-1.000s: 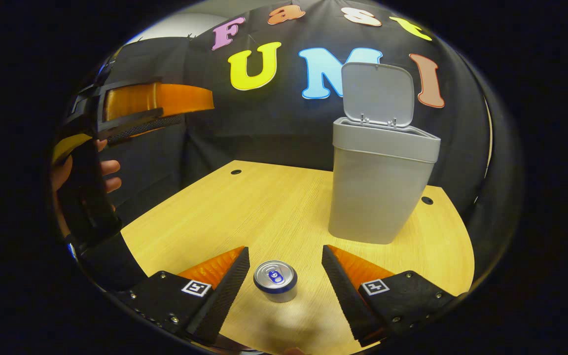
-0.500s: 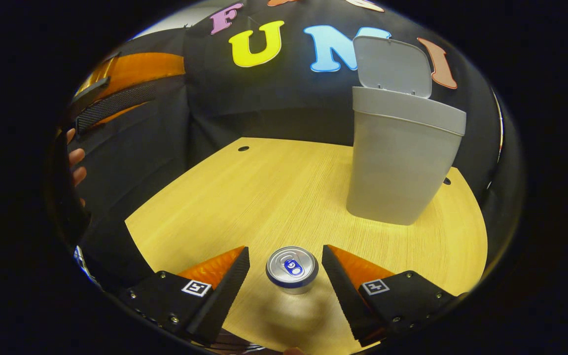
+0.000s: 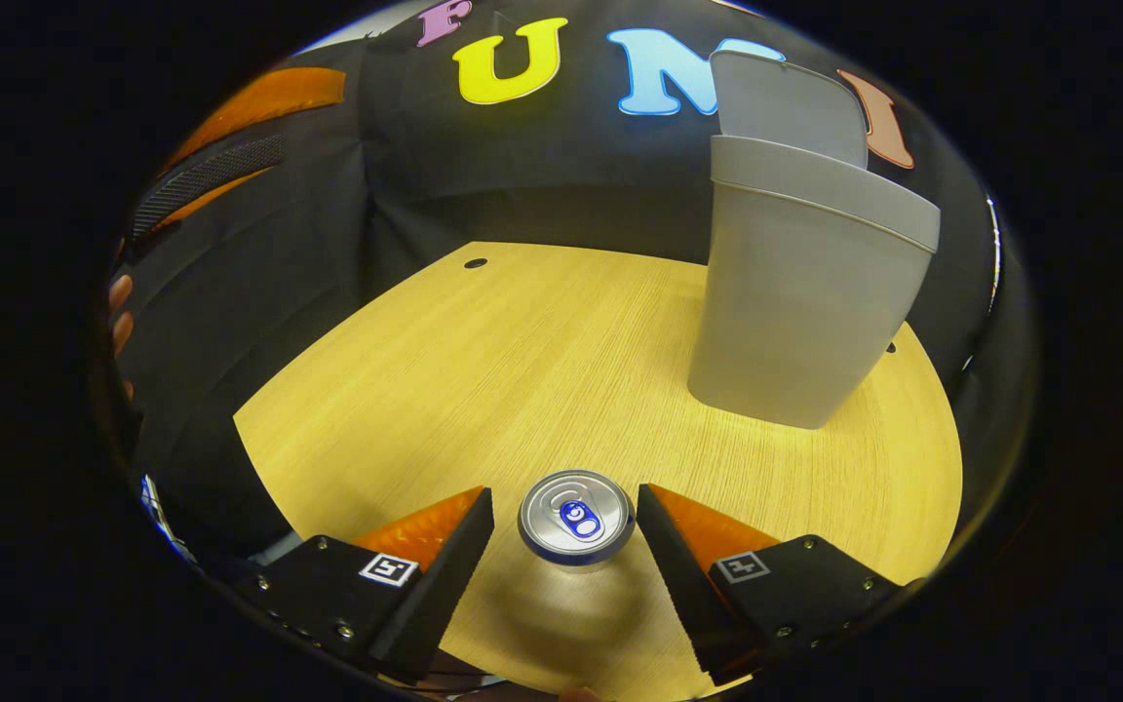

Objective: Press the lid of the desktop garbage bin to open it, pick up the crumpled paper on the desktop and throw it into the bin, then pick up the pop can on the desktop and drop it into the bin, and finally close the garbage bin lid.

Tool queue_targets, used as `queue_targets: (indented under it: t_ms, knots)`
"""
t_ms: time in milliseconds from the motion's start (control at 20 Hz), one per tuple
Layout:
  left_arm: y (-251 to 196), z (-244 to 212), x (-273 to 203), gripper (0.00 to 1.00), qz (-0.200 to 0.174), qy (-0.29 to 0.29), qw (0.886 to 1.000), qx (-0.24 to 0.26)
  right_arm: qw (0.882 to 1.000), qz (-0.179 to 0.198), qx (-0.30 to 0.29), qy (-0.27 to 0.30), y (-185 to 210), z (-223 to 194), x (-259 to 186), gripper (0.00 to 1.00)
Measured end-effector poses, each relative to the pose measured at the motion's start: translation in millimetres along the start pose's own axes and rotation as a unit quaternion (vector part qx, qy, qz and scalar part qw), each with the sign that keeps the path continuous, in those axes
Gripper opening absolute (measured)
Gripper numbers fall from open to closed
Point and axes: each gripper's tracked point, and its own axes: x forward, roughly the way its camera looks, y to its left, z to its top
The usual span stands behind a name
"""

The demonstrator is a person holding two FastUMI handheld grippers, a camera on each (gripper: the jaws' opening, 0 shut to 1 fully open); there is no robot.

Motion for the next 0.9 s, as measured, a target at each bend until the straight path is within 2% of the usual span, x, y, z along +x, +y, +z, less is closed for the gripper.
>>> queue_targets:
  t_ms: [550,650,900]
  knots:
    - [7,-13,-6,0.95,0.008,0.016,1.0,-0.005,0.999,-0.005,0.002,0.032,-1,-15,20,0.95]
    - [6,-15,-7,0.95,0.008,0.02,1.0,-0.012,0.999,-0.004,0.004,0.032,-1,-15,20,0.86]
    - [2,-23,-6,0.95,0.005,0.029,0.999,-0.022,1.0,0.0,0.003,0.022,-3,-11,17,0.84]
